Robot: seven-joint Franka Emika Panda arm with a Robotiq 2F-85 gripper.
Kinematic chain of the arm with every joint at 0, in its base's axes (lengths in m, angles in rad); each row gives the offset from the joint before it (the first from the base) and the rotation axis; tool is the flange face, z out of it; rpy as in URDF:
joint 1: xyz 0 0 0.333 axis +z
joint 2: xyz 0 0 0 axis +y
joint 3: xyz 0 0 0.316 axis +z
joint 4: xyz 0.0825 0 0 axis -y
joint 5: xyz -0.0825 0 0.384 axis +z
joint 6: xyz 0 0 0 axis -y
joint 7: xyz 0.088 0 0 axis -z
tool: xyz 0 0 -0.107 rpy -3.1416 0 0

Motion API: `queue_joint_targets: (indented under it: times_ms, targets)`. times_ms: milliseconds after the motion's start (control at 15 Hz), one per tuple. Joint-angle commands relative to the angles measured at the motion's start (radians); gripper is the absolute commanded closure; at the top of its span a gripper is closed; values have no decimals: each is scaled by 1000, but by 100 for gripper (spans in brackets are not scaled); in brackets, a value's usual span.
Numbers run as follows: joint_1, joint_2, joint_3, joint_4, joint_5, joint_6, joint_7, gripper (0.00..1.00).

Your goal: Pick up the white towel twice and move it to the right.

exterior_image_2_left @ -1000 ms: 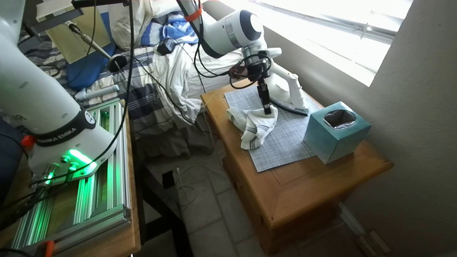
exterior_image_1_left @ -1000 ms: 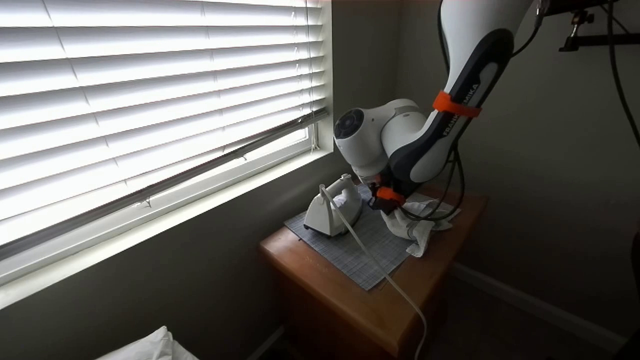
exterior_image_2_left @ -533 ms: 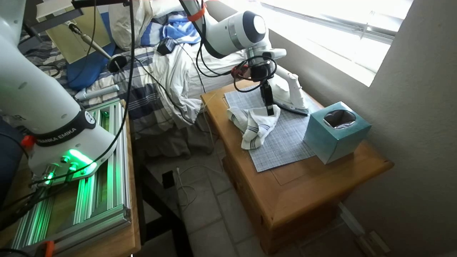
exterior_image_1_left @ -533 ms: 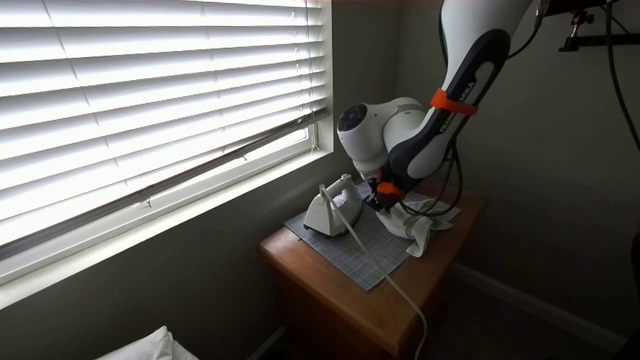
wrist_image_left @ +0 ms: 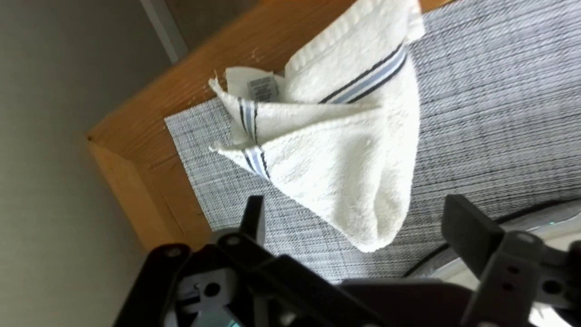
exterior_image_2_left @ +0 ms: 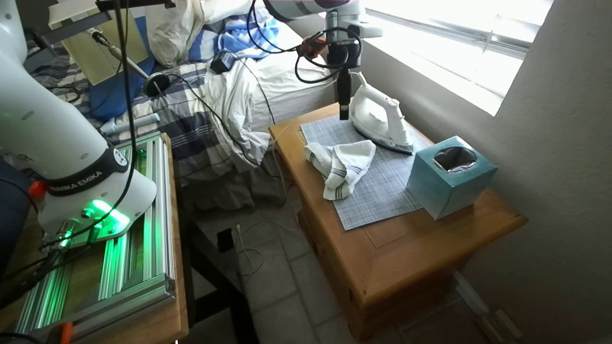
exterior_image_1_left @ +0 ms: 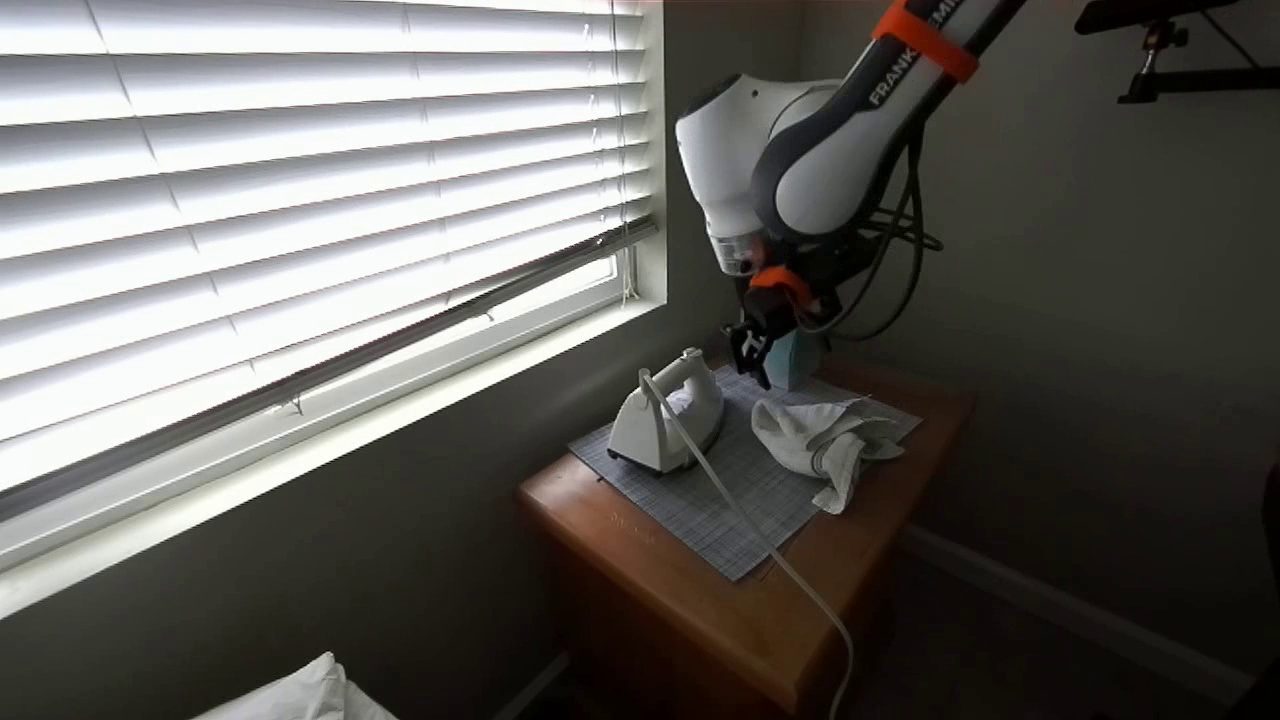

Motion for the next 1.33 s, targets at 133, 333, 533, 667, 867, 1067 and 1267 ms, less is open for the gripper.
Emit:
queue_joint_targets:
  times_ms: [133, 333, 533, 667, 867, 1067, 1267]
  targets:
    - [8, -30, 2, 6, 165, -64, -52, 0]
    - [5, -36, 10, 6, 199, -64, -82, 0]
    - [4, -36, 10, 6, 200, -64, -85, 0]
    - [4, -36, 10, 6, 200, -64, -86, 0]
    - [6, -100, -1, -36, 201, -24, -65, 0]
    - [-3, -190, -5, -98, 186, 1, -96, 0]
    - [-51, -284, 23, -160, 237, 12, -242, 0]
